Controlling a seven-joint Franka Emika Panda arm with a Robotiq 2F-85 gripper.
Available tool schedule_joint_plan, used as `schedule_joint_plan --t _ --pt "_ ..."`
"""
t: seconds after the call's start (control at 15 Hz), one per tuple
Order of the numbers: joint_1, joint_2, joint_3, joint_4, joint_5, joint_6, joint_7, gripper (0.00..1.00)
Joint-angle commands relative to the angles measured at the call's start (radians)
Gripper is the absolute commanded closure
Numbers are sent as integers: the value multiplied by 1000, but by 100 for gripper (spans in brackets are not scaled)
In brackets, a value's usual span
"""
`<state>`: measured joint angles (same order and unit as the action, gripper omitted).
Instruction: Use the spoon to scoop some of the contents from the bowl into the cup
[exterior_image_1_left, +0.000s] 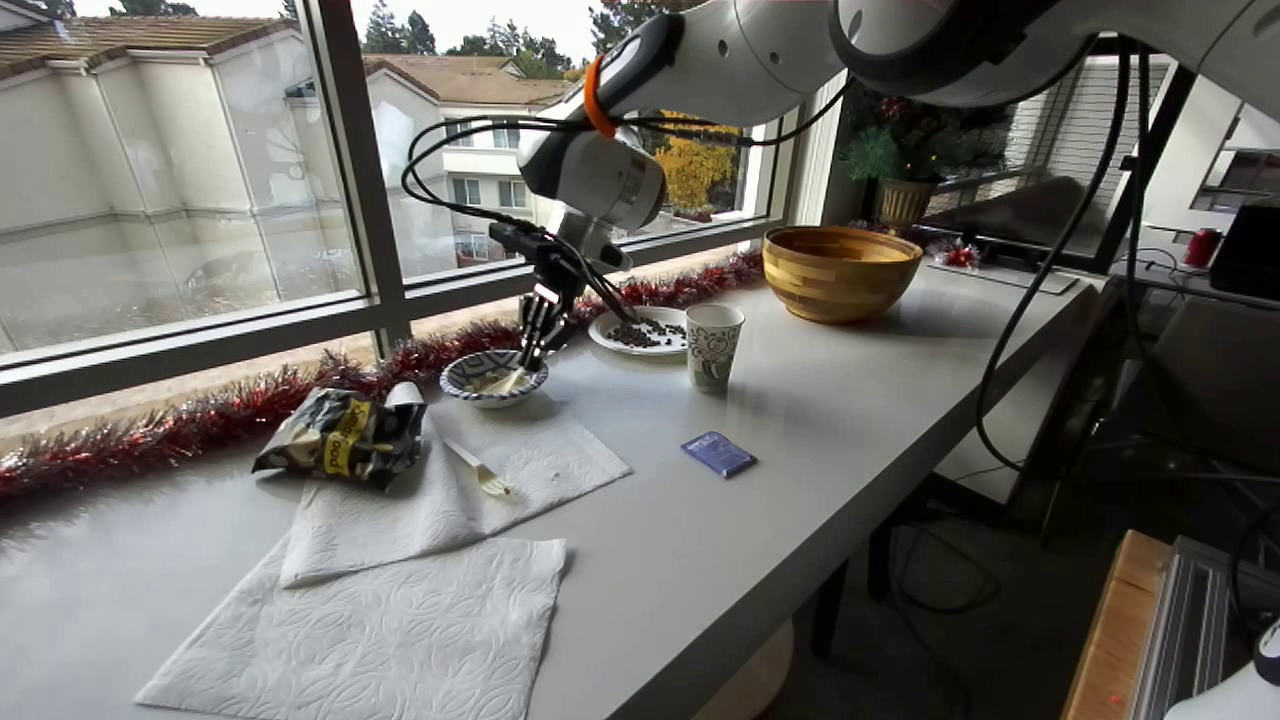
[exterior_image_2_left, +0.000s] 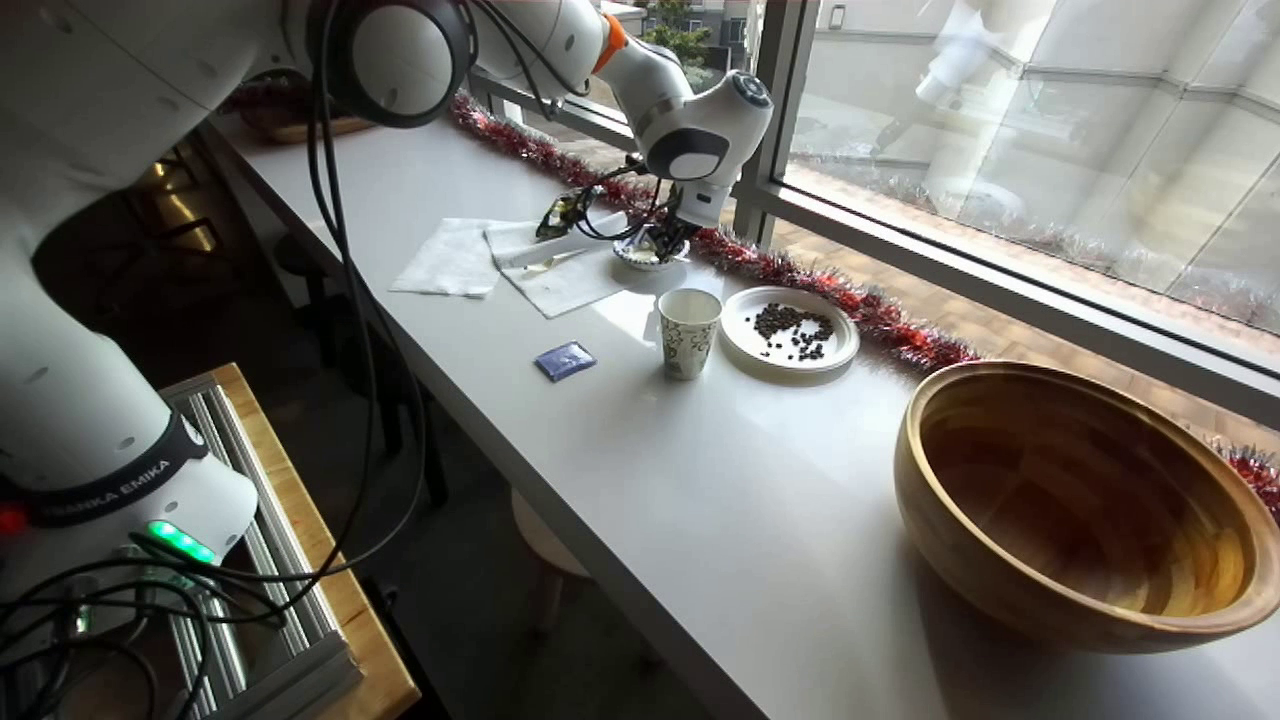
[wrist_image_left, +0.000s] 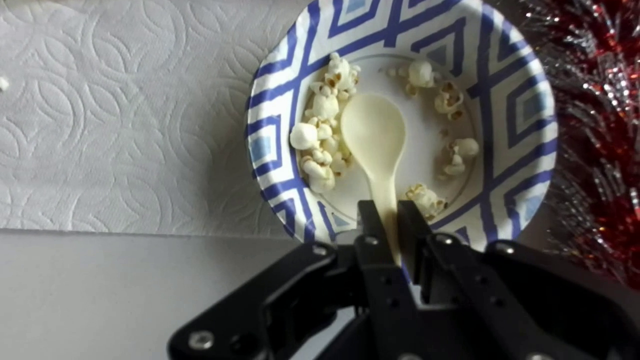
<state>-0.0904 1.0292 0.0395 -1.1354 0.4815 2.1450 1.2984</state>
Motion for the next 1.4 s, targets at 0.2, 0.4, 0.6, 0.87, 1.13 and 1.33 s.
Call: schedule_joint_plan --t 0.2,0.4,0.6,0.87,1.13,1.33 --pt "4 -21 4 18 -6 -29 17 97" --pt "21 -32 -9 21 -24 -16 22 97" --pt "42 -34 -28 26 -53 -6 32 97" --pt "39 -27 -25 22 -57 1 24 97" --pt "39 -24 -26 23 -59 1 26 87" --pt "65 -18 -55 24 -95 66 34 97"
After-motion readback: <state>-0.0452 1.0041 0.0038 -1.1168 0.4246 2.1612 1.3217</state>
